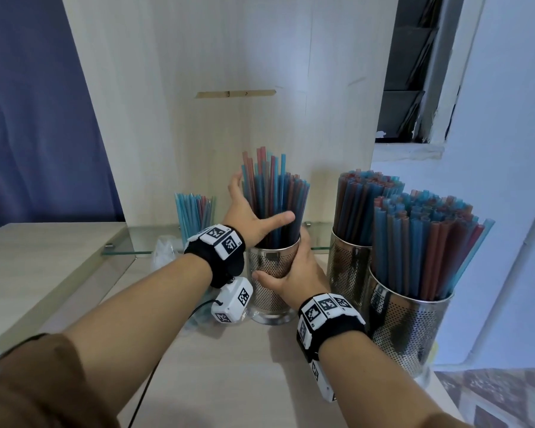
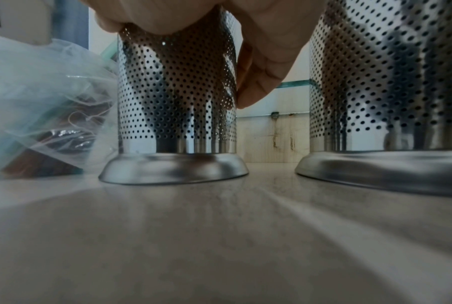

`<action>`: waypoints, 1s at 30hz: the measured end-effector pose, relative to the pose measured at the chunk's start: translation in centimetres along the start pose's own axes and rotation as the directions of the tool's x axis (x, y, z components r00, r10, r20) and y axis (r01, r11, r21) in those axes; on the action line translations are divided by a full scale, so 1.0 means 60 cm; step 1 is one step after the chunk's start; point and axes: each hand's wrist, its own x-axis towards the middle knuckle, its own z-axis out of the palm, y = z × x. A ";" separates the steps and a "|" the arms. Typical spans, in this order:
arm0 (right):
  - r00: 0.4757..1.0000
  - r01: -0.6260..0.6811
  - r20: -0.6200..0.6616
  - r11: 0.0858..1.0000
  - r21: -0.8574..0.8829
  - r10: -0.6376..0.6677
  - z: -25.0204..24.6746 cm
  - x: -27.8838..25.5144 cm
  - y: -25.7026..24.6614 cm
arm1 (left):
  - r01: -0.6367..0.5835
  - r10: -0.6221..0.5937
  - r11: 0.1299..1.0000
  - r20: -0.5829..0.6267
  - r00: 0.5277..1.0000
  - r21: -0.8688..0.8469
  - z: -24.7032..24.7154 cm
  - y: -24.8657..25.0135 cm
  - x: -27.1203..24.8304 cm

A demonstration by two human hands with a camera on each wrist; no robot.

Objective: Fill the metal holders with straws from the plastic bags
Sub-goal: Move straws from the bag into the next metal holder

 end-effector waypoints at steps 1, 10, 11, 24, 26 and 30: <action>1.000 0.000 0.000 1.000 -0.002 0.000 0.000 0.000 0.000 | -0.001 0.001 1.000 0.008 1.000 0.000 0.002 -0.002 0.001; 1.000 -0.013 0.015 1.000 0.026 0.012 -0.005 0.000 -0.003 | -0.009 0.010 0.992 -0.011 1.000 0.125 -0.032 0.019 0.038; 1.000 -0.015 0.016 1.000 0.025 0.014 -0.005 0.000 -0.003 | -0.006 0.003 0.988 0.023 1.000 0.151 -0.034 0.019 0.034; 1.000 -0.027 0.015 1.000 0.006 0.027 -0.004 -0.001 -0.002 | -0.004 0.013 0.994 -0.086 0.996 0.107 -0.014 -0.003 0.001; 0.999 -0.028 0.016 1.000 0.000 0.028 -0.003 0.000 -0.001 | -0.011 0.016 0.999 -0.104 0.994 0.048 -0.014 0.005 -0.010; 0.999 -0.027 0.026 0.999 -0.018 0.027 -0.002 0.001 -0.002 | 0.019 -0.011 0.995 -0.081 0.997 0.101 -0.009 0.017 -0.023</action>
